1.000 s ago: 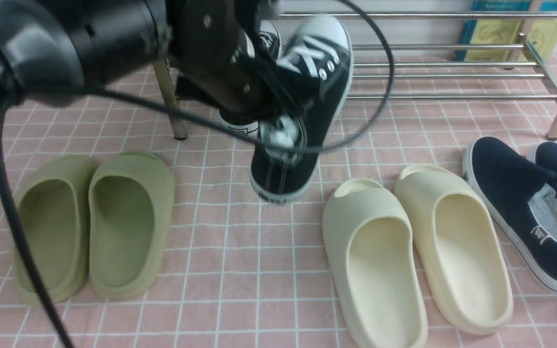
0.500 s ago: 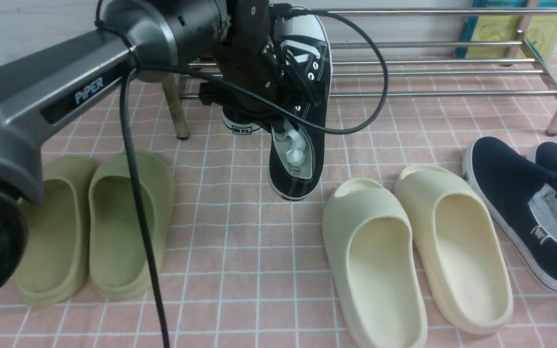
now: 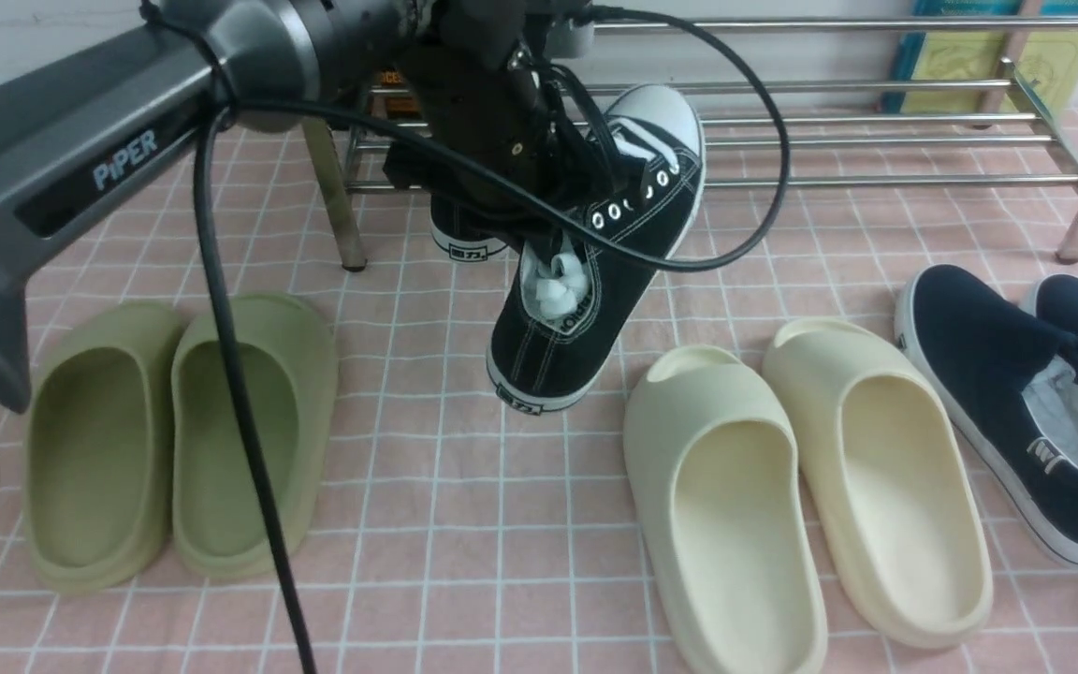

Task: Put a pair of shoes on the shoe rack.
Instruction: Use the left arm to put a shoe into the shoe rack

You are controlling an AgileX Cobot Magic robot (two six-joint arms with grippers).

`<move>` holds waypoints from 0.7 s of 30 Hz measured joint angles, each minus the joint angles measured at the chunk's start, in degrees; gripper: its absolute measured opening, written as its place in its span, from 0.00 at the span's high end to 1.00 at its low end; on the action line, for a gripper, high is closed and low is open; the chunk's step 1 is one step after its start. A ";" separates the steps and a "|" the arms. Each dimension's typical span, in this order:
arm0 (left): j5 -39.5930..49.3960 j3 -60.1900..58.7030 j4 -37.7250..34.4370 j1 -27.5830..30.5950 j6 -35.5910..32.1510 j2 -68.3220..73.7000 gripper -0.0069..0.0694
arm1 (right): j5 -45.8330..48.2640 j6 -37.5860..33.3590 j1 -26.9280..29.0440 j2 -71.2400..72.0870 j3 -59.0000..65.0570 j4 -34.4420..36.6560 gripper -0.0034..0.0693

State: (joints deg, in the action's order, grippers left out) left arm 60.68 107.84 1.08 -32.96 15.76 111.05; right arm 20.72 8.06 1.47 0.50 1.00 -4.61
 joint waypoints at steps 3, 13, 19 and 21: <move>-1.45 0.00 -0.08 0.00 0.00 0.57 0.87 | 0.00 0.00 0.00 0.00 0.00 0.00 0.62; -15.55 0.82 0.60 2.24 2.41 6.76 0.87 | 0.00 0.00 0.00 0.00 0.00 0.00 0.62; -17.31 7.37 0.60 4.88 5.19 12.96 0.87 | 0.00 0.00 0.00 0.00 0.00 0.00 0.62; -17.35 10.43 0.61 5.85 5.76 14.86 0.87 | 0.00 0.00 0.00 0.00 0.00 0.00 0.62</move>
State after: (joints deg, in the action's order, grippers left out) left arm 43.32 118.27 1.69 -27.11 21.52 125.91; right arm 20.72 8.06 1.47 0.50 1.00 -4.61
